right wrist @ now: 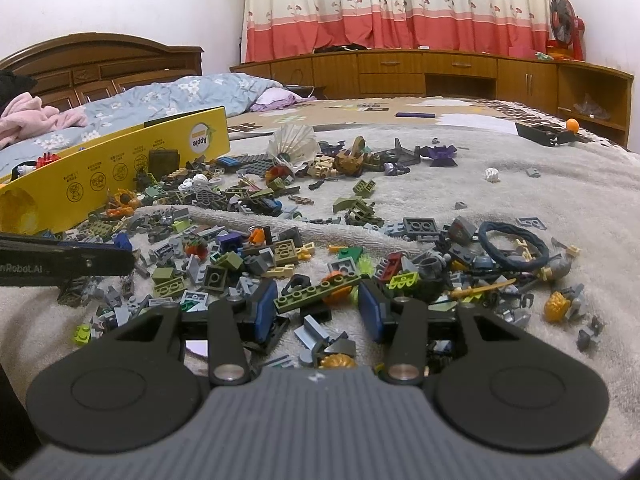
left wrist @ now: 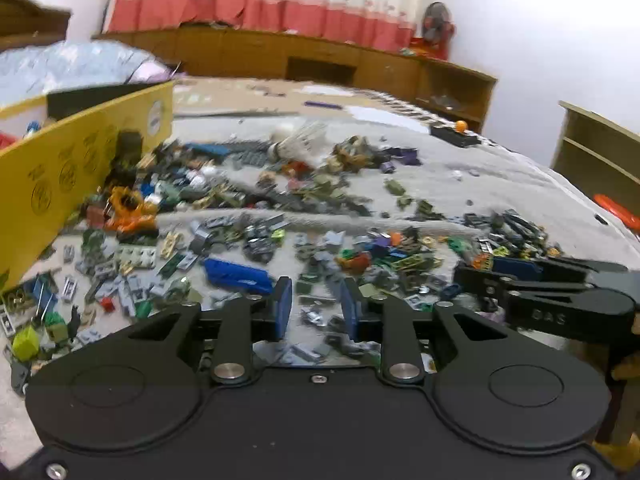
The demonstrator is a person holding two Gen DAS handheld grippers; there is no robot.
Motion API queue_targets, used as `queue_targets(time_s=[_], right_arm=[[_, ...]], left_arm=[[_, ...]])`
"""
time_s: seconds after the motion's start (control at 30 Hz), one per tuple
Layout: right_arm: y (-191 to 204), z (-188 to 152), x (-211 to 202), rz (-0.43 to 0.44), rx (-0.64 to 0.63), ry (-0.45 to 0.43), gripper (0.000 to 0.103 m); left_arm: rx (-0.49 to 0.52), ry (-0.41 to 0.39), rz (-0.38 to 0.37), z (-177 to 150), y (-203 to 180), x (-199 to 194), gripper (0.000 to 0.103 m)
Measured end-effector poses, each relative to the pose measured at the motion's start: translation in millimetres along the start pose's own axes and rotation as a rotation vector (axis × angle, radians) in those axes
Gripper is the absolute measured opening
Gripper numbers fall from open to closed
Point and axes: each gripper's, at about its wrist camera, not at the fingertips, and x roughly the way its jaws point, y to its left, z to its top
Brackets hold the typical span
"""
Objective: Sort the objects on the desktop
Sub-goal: 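Grasp the long blue brick with the left gripper, then grasp the olive-green plate with the right gripper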
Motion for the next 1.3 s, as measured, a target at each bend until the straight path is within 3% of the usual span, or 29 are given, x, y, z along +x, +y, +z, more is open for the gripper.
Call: queue_targets(time_s=[0.07, 0.27, 0.43, 0.67, 0.73, 0.9, 1.07, 1.27, 1.3], right_arm=[[-1, -1, 0, 0.003, 0.001, -0.002, 0.052], [-2, -1, 0, 0.005, 0.005, -0.004, 0.052], [-2, -2, 0, 0.003, 0.003, -0.004, 0.052], [-2, -1, 0, 0.004, 0.000, -0.006, 0.053], [-2, 0, -3, 0.009, -0.004, -0.012, 0.064], [1, 7, -10, 0.032, -0.092, -0.025, 0.072], [-6, 17, -10, 0.095, -0.197, 0.022, 0.073], [1, 13, -4, 0.102, -0.275, 0.058, 0.073], [2, 12, -3, 0.095, -0.274, 0.061, 0.067]], left_arm=[[0.038, -0.017, 0.028, 0, -2, -4, 0.040], [0.045, 0.000, 0.088, 11, 24, 7, 0.048], [0.021, 0.043, 0.080, 14, 43, 28, 0.049], [0.070, 0.014, 0.089, 7, 34, 31, 0.046], [0.067, 0.010, 0.085, 7, 32, 28, 0.046], [0.048, -0.006, 0.080, 9, 31, 20, 0.046], [0.040, -0.007, 0.082, 9, 30, 16, 0.046], [0.023, -0.005, 0.087, 8, 30, 16, 0.046], [0.023, -0.005, 0.088, 8, 30, 15, 0.046]])
